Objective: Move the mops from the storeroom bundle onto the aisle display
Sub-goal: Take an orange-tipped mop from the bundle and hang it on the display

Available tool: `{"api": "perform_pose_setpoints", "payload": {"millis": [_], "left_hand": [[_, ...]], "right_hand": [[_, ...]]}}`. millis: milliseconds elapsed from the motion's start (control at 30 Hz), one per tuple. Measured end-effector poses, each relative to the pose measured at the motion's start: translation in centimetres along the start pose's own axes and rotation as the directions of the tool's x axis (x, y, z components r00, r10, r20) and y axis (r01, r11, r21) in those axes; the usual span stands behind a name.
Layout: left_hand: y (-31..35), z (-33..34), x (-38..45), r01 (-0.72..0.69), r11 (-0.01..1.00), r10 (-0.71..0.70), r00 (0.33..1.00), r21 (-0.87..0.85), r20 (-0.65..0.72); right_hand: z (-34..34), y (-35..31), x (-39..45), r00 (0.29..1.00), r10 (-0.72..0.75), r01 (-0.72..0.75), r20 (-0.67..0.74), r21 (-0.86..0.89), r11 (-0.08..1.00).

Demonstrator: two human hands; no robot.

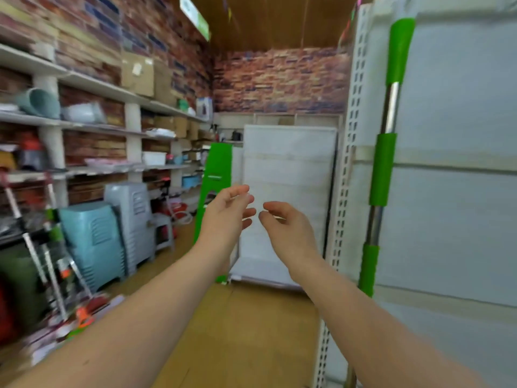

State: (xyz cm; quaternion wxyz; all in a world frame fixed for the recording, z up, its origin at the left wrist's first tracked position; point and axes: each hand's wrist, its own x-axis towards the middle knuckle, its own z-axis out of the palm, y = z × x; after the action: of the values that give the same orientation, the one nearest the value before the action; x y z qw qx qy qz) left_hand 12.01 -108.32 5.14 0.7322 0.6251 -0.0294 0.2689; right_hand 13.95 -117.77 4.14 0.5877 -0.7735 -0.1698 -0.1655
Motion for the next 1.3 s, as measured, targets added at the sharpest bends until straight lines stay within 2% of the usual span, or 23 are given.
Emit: {"api": "perform_pose_setpoints", "payload": {"millis": [133, 367, 767, 1033, 1300], "left_hand": [[-1.6, -5.1, -0.3, 0.028, 0.999, -0.027, 0.998, 0.024, -0.065], [-3.9, -16.8, 0.4, 0.108, 0.994, -0.101, 0.980, 0.032, -0.170], [-4.8, -38.0, 3.6, 0.230, 0.968, -0.178, 0.914, 0.102, -0.364], [-6.1, -44.7, 7.4, 0.234, 0.964, -0.148, 0.871, 0.129, -0.468], [-10.3, -47.7, 15.6, 0.239, 0.959, -0.119, 0.830, 0.154, -0.545]], "right_hand": [[4.8, 0.1, -1.6, 0.997, 0.064, -0.068, 0.047, 0.093, 0.993], [16.3, -0.5, -2.9, 0.979, 0.162, -0.177, 0.127, 0.116, 0.977], [37.3, -2.2, -3.8, 0.917, 0.228, -0.288, 0.326, 0.152, 0.945], [45.6, -1.3, -1.3, 0.878, 0.208, -0.300, 0.432, 0.156, 0.941], [52.1, 1.8, 6.5, 0.844, 0.144, -0.269, 0.517, 0.175, 0.947]]}}
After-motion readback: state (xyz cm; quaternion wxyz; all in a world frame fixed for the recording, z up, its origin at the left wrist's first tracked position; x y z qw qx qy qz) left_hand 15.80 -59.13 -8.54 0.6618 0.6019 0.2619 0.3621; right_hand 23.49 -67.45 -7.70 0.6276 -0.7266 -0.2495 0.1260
